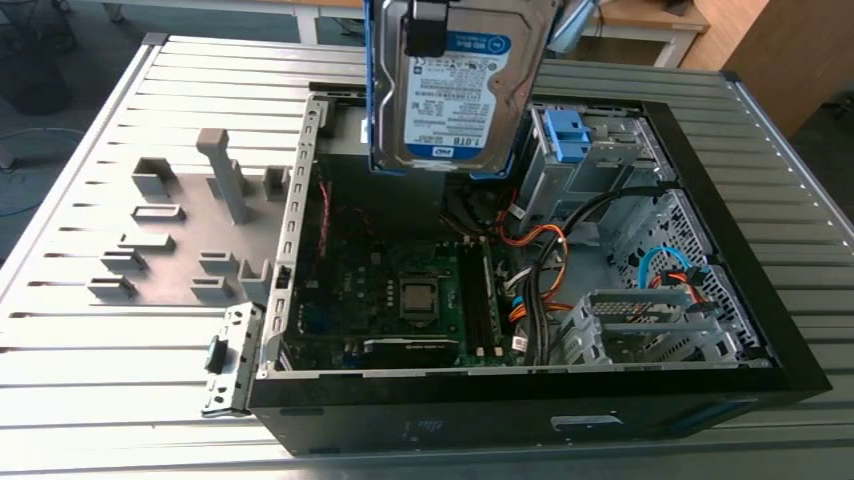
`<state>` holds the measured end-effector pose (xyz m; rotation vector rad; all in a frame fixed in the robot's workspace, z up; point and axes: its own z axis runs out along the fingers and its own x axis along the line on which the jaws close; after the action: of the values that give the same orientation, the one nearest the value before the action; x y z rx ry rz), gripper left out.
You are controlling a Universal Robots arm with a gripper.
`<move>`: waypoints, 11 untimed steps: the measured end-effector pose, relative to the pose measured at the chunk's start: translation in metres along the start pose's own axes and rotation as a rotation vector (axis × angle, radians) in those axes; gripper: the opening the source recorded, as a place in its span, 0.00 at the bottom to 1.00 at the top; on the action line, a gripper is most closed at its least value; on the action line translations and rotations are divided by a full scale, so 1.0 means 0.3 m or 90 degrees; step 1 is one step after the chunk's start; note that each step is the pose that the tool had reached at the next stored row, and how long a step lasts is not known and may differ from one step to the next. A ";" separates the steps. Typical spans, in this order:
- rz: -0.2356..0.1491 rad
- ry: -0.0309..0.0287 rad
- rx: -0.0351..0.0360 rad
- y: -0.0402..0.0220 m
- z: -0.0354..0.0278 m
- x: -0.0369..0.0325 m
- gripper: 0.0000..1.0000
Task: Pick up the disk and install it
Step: 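Pick up the disk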
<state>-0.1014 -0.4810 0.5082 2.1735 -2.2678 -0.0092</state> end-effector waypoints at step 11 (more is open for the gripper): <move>0.000 0.0000 0.0000 -0.077 0.019 0.036 0.36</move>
<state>-0.0788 -0.4929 0.5024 2.1736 -2.2679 -0.0092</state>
